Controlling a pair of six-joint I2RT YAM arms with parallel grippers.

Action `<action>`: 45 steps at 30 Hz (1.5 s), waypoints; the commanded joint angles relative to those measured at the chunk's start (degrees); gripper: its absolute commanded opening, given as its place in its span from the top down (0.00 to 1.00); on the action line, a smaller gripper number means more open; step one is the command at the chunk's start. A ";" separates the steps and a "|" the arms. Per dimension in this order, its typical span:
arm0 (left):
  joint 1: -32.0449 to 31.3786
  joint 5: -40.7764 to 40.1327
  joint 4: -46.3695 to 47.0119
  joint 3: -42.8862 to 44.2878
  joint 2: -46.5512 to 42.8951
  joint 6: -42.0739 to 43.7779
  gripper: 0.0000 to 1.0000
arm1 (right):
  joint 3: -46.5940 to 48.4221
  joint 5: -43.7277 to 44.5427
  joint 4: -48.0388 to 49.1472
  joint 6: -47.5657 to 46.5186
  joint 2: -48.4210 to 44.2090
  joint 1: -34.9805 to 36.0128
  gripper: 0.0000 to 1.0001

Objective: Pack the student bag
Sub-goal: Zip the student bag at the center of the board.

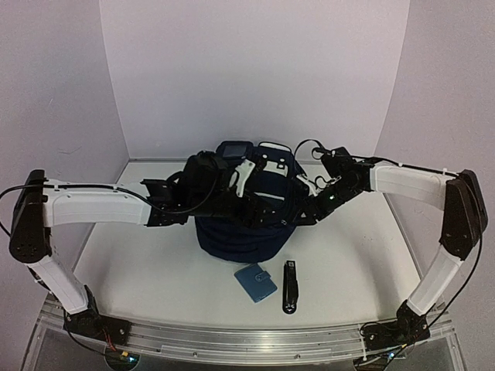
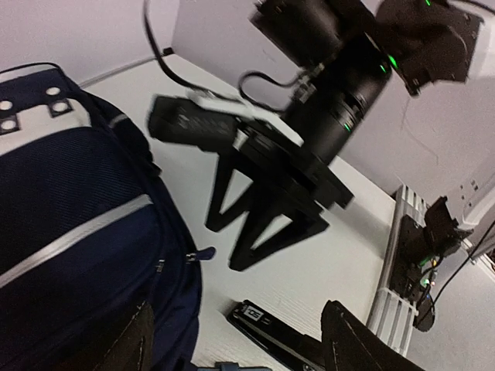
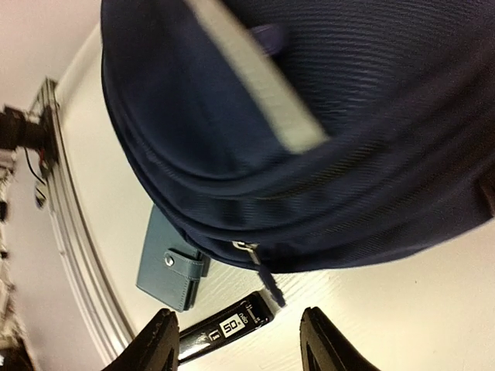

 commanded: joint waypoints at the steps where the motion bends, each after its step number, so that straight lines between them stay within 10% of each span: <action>1: 2.31 -5.52 -3.86 -2.13 -3.96 -1.42 0.25 | 0.24 6.17 0.07 -6.90 1.11 1.37 0.49; 17: 5.43 -6.76 -2.77 -6.62 -6.01 -0.39 0.24 | 0.40 6.88 3.67 -6.43 5.19 4.28 0.61; 24: 6.11 -7.20 -2.56 -8.42 -7.62 1.99 0.24 | 0.34 7.06 3.94 -6.29 5.12 4.71 0.90; 36: 0.58 -12.16 -8.19 -4.70 -0.98 34.13 0.35 | 0.42 5.76 3.76 -1.13 0.93 4.70 1.00; 45: -0.14 -10.68 -2.91 -1.94 3.15 42.97 0.41 | 2.21 3.71 3.42 0.89 0.91 4.70 1.00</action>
